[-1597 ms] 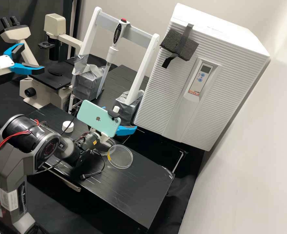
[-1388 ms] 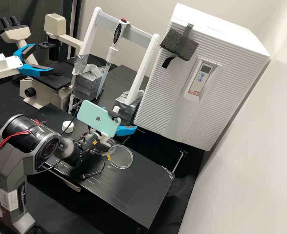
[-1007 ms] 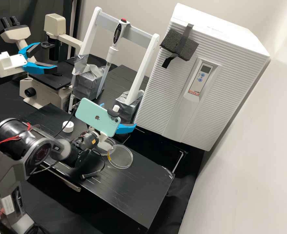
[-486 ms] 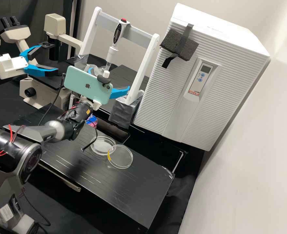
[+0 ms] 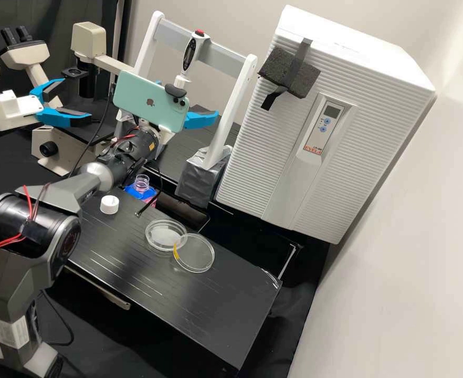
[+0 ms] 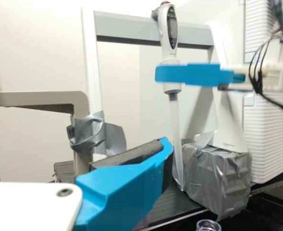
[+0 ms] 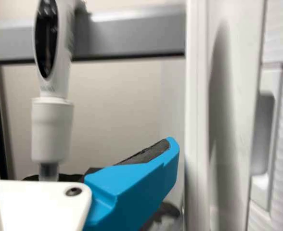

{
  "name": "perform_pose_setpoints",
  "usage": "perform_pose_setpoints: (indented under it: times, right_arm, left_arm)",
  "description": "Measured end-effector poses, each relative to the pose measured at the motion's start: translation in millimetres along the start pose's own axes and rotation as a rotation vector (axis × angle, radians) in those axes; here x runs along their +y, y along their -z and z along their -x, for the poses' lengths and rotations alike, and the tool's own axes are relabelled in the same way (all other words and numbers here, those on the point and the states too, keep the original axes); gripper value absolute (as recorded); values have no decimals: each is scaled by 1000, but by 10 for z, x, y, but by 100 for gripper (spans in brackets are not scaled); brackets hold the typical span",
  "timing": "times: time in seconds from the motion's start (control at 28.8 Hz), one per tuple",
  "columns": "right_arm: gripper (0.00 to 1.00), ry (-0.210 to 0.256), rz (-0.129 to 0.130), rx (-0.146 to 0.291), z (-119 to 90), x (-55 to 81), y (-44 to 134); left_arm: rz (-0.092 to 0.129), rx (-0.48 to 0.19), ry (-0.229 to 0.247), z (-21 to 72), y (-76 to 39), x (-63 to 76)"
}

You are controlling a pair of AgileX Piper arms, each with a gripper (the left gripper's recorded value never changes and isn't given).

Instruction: Use the pipette

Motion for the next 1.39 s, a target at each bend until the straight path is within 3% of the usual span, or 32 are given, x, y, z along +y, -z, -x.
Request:
perform_pose_setpoints:
  times: [0.14, 0.28, 0.45, 0.49, 0.62, 0.87, 1.15, 1.39]
  right_arm:
    - [100, -25, -6, 31, -60, 53, 149]
    - [100, -28, -2, 35, -158, 7, 248]
    - [100, 30, 33, -4, -303, -179, 228]
    - [0, 42, 41, -12, -319, -209, 206]
    - [0, 65, 45, -42, -374, -287, 129]
    - [0, 45, 48, -60, -385, -209, 67]
    - [0, 15, 41, -40, -331, -80, 152]
    - [0, 8, 35, -35, -326, -66, 164]
  left_arm:
    - [0, 8, 7, -7, 29, -29]
    - [7, 17, 12, -9, 58, -45]
    - [14, 37, 13, -6, 124, -47]
    - [18, 39, 11, -5, 130, -43]
    - [30, 48, 17, -22, 164, -69]
    - [28, 42, -5, -86, 161, -15]
    - [28, 41, -7, -91, 160, -9]
    - [28, 41, -7, -91, 160, -9]
